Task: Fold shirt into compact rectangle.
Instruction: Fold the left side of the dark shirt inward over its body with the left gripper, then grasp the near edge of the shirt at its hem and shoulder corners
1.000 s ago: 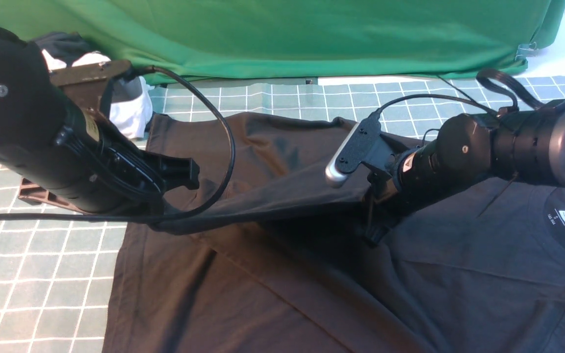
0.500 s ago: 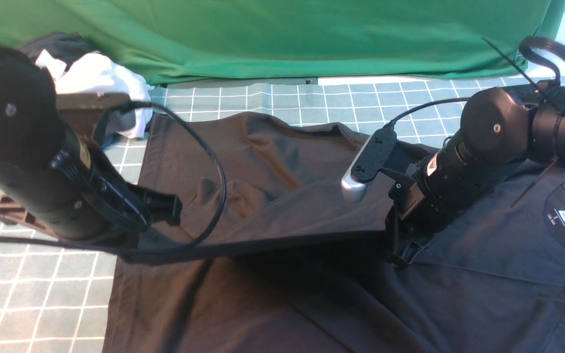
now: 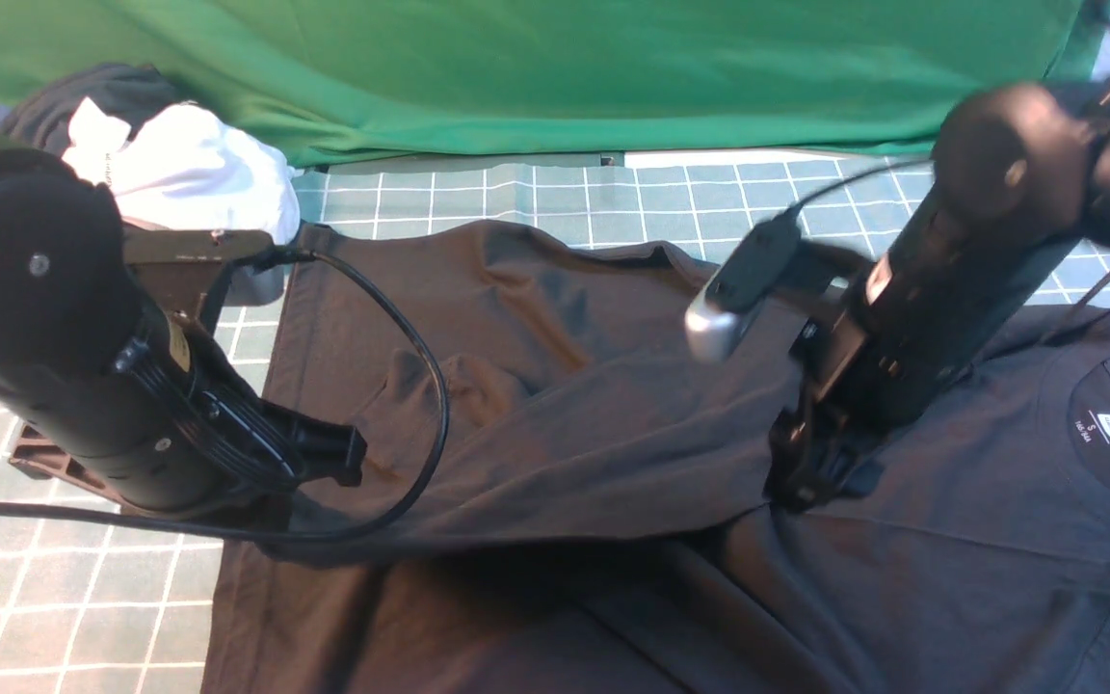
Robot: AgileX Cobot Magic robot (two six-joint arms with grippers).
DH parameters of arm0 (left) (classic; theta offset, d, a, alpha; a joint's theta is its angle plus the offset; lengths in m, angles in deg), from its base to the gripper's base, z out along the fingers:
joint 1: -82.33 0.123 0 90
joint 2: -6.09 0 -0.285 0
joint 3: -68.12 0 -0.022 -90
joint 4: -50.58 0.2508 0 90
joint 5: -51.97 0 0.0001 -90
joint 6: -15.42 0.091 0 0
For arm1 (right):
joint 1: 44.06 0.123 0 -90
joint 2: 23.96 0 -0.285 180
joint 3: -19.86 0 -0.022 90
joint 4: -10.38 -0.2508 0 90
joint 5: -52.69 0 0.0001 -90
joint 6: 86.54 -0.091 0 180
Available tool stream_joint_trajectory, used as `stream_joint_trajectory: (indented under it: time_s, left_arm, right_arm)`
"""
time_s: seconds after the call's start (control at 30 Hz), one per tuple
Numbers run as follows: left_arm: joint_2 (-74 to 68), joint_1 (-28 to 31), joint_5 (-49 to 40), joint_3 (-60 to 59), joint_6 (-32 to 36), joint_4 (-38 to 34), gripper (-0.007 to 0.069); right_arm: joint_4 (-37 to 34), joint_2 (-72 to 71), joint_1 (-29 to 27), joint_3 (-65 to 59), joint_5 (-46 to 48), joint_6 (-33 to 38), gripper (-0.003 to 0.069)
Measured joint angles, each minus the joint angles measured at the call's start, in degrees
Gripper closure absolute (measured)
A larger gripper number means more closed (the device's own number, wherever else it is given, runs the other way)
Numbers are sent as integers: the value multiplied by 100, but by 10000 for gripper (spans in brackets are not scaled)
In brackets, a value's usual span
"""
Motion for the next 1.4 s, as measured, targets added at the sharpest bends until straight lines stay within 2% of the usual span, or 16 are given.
stream_joint_trajectory:
  time_s: [0.23, 0.33, 0.47, 0.63, 0.77, 0.9, 1.1, 1.4]
  left_arm:
    - [0, 0, -367, -5, 12, 0, 126]
    - [42, 0, -647, -45, 16, -68, 45]
    - [248, -90, -666, -310, 16, -303, 46]
    - [774, -483, -644, -1382, -354, -576, 91]
    - [982, -618, -171, -2313, -767, -599, 97]
    - [989, -625, 732, -2937, -856, -614, 97]
    - [804, -625, 1261, -3070, -1091, -332, 97]
    - [-8, -625, 1512, -3060, -1270, -151, 97]
  right_arm:
    - [1017, -832, 0, 178, 208, -918, 374]
    - [1278, -1239, -33, 178, 431, -1228, 435]
    - [1329, -1546, -151, 178, 628, -1451, 454]
    - [1361, -2019, -311, 42, 673, -1586, 455]
    - [1361, -2237, -328, -167, 568, -1605, 455]
    - [1361, -2264, -328, -230, 434, -1622, 456]
    - [1361, -2268, -328, -232, 412, -1632, 456]
    - [1327, -2270, -328, -232, 642, -1685, 458]
